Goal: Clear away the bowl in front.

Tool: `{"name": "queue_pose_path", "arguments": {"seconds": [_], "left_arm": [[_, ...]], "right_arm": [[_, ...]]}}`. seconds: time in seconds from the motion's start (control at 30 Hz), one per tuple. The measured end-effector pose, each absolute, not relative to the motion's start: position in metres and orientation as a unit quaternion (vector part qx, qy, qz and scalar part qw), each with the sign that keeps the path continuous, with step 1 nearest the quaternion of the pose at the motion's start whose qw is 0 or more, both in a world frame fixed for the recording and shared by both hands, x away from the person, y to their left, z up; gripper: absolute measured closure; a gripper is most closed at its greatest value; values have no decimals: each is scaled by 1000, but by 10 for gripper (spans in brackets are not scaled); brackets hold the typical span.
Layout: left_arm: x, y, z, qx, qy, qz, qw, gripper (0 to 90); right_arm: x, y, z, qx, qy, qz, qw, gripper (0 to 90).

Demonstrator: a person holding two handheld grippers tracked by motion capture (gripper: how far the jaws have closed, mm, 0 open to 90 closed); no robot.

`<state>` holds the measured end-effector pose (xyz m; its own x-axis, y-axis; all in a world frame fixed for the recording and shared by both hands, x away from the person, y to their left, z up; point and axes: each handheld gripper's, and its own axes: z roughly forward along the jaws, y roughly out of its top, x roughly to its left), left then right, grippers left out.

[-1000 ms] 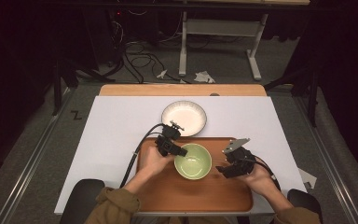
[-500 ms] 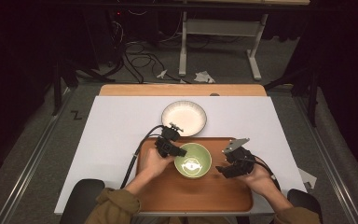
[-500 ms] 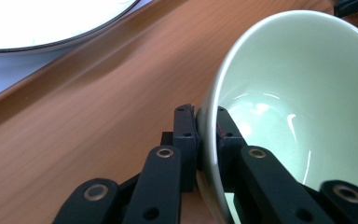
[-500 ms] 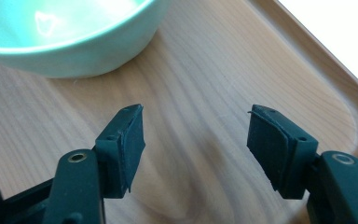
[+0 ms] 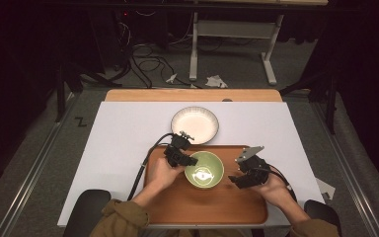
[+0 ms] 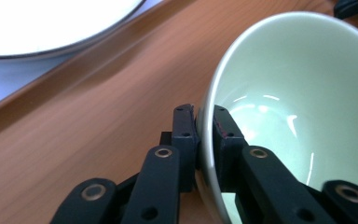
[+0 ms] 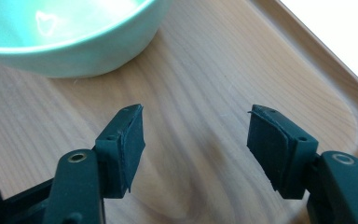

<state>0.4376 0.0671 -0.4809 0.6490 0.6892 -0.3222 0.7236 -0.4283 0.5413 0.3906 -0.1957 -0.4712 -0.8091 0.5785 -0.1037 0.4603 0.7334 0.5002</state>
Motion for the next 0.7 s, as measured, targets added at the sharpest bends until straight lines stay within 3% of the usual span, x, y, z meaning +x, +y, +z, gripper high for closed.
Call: {"name": "queue_pose_path", "arguments": {"seconds": [0.2, 0.47, 0.7], "left_arm": [[437, 68, -480, 846, 416, -23, 333, 757], [432, 69, -472, 844, 411, -21, 344, 590], [428, 73, -464, 840, 411, -11, 354, 554]], "right_arm": [[391, -197, -471, 282, 922, 235, 126, 365], [391, -196, -471, 282, 922, 232, 126, 366], [391, -196, -471, 282, 922, 232, 126, 365]]}}
